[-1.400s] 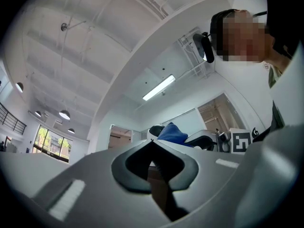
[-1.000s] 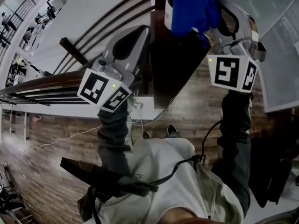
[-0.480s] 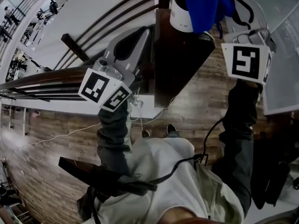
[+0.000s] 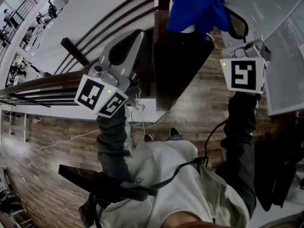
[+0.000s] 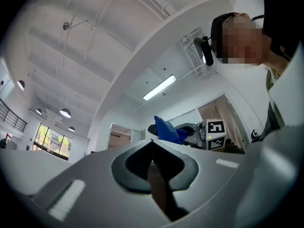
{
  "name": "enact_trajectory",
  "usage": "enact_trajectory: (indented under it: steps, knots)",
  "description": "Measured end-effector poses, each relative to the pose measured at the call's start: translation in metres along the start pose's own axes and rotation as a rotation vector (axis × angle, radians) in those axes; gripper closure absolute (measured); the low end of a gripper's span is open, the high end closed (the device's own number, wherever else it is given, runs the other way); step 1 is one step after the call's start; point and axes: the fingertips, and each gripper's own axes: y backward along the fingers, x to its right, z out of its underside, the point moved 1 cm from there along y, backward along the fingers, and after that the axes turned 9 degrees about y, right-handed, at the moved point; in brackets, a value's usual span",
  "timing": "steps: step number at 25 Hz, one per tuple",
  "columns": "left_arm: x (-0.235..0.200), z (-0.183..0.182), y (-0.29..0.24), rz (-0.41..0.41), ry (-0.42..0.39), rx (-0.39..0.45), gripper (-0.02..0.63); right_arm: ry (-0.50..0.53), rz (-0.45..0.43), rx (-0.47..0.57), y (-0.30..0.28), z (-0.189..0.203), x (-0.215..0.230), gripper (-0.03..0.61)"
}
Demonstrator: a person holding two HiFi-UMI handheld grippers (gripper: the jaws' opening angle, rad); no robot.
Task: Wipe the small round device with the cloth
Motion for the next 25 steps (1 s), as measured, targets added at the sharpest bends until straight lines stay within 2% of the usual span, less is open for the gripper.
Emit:
enact_trajectory:
  steps: [2,5,8,11,14,16,19,23,25]
  knots:
    - [0.006,-0.006,-0.002,0.024,-0.003,0.012,0.612,-0.044,0.044,-0.005,0.011,0.006,0.007,0.557]
    - [0.012,-0.006,-0.007,0.05,-0.004,0.022,0.612,-0.088,0.124,-0.095,0.017,0.03,0.032,0.557]
    - [0.017,0.004,-0.013,0.063,0.011,0.025,0.612,-0.028,0.167,-0.145,0.002,0.034,0.066,0.557]
    - [0.022,0.009,-0.012,0.066,0.026,0.022,0.612,0.029,0.153,-0.049,-0.023,0.006,0.084,0.557]
    - [0.024,0.01,-0.004,0.058,0.031,0.017,0.612,0.01,0.125,0.057,-0.038,-0.015,0.07,0.557]
    - [0.019,0.008,0.002,0.044,0.026,0.016,0.612,-0.105,0.093,0.097,-0.04,-0.012,0.054,0.557]
    - [0.008,0.003,0.015,0.0,0.014,0.025,0.612,-0.371,-0.008,0.214,-0.042,-0.002,0.032,0.557]
    - [-0.001,0.003,0.023,-0.034,0.015,0.024,0.612,-0.519,-0.124,0.282,-0.044,0.02,-0.002,0.558]
    - [-0.001,0.008,0.022,-0.031,0.02,0.012,0.612,-0.604,-0.143,0.321,-0.041,0.027,-0.007,0.558]
